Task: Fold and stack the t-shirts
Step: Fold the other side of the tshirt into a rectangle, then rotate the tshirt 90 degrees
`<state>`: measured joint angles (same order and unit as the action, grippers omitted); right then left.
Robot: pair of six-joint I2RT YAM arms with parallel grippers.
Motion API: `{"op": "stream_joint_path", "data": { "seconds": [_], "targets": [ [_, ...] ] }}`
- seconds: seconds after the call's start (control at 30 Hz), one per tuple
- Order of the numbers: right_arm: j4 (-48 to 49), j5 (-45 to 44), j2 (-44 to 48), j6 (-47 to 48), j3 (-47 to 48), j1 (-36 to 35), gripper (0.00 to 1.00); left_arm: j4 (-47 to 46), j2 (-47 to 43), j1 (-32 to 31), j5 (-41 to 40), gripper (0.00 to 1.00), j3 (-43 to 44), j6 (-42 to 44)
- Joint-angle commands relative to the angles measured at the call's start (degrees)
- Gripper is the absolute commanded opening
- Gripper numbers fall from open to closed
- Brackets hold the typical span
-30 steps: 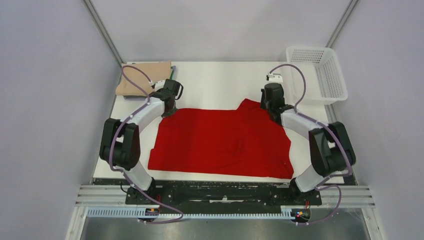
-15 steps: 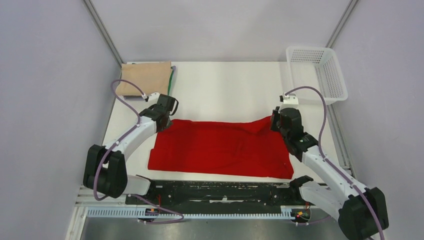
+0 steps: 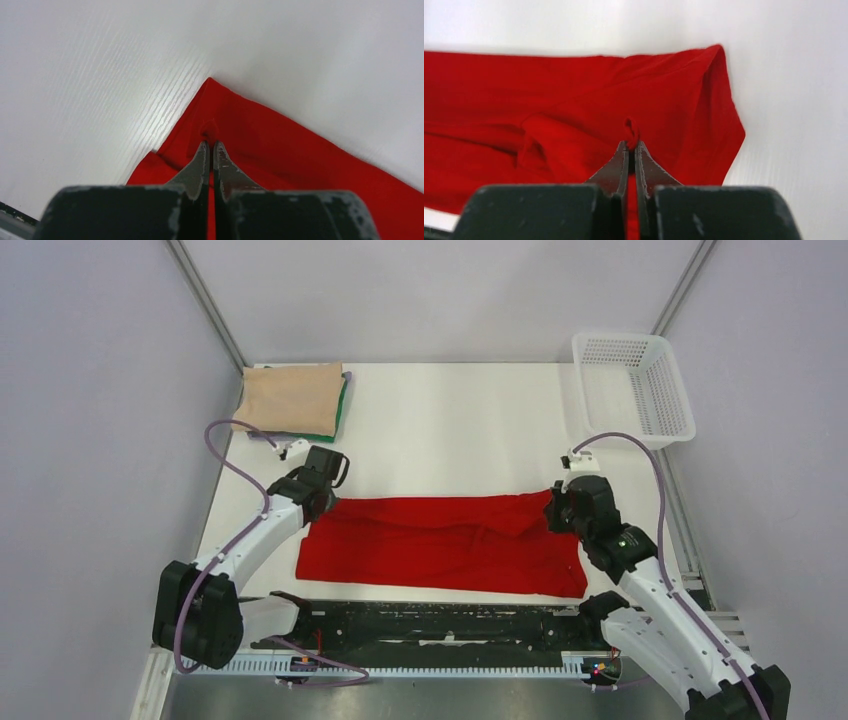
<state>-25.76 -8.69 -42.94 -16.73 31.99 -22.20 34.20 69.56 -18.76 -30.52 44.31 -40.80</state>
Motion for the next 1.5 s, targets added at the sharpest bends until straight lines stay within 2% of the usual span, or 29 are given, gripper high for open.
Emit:
{"op": "stream_joint_path", "data": {
  "seconds": [0.0,0.1,0.17,0.27,0.3,0.33,0.4,0.43,0.47,0.5,0.53,0.63,0.77,0.9,1.03,1.1,1.27,1.47],
  "targets": [
    [-8.5,4.3,2.5,-2.8,0.5,-0.6,0.02,-1.1,-2.1,-0.2,-1.1,0.02,-1.7,-3.1],
    [-10.1,8.5,4.4,-5.9,-3.5,-0.9,0.07,-1.1,-2.6,-0.2,-1.7,0.10,-3.0,-4.1],
    [-13.3,10.4,5.4,-6.4,-5.6,-1.1,0.09,-1.1,-2.8,-0.2,-2.8,0.11,-3.6,-4.7],
    [-19.0,12.2,8.4,-5.0,-7.6,-1.1,0.17,0.2,-2.9,-0.2,-4.9,0.14,-4.0,-6.4],
    [-20.3,14.6,9.3,-4.0,-7.9,-1.2,0.25,0.3,-3.1,-0.2,-5.3,0.19,-4.1,-6.6],
    [-21.6,16.6,10.0,-2.4,-8.1,-1.2,0.40,0.6,-3.1,-0.2,-5.8,0.25,-4.0,-6.9],
    [-23.1,20.7,10.8,0.0,-8.0,-1.2,0.60,1.3,-3.4,-0.2,-6.6,0.33,-3.5,-7.3],
    [-23.4,21.2,11.3,0.9,-7.4,-1.2,0.71,2.7,-3.4,-0.2,-7.0,0.45,-2.7,-7.8],
    [-23.7,20.8,11.6,1.6,-6.5,-1.2,0.81,4.3,-3.5,-0.2,-7.4,0.62,-1.5,-8.6],
    [-24.1,20.2,11.6,2.5,-4.9,-1.2,0.96,5.7,-3.9,-0.2,-7.5,0.90,-0.5,-9.1],
    [-24.2,18.7,11.6,3.0,-3.4,-1.2,0.98,6.6,-4.5,-0.2,-7.5,0.99,0.3,-9.3],
    [-23.0,14.9,11.8,3.8,1.4,-1.2,0.98,7.7,-7.5,-0.2,-5.1,1.00,1.9,-9.4],
    [-18.4,11.0,13.3,1.9,4.3,-1.2,0.98,2.1,-11.4,-0.3,6.9,1.00,1.1,-5.5],
    [-4.5,16.5,16.8,-4.5,-2.2,-1.2,0.98,-9.3,-11.1,-0.8,24.4,1.00,-3.4,-2.4],
    [11.0,24.9,13.5,-11.9,-11.3,-1.1,0.98,-16.6,-6.7,-1.2,31.7,1.00,-8.1,-3.1],
    [14.8,26.2,9.8,-13.7,-14.4,-1.2,0.98,-17.6,-5.2,-1.2,30.9,1.00,-10.4,-3.1],
    [17.3,25.2,2.9,-15.0,-19.0,-1.1,0.98,-18.2,-3.9,-1.2,24.0,1.00,-15.8,-2.9],
    [17.0,17.5,-2.5,-16.8,-21.6,-0.7,0.98,-19.4,-1.4,-1.1,21.3,1.00,-18.5,-3.6]
  ]
}}
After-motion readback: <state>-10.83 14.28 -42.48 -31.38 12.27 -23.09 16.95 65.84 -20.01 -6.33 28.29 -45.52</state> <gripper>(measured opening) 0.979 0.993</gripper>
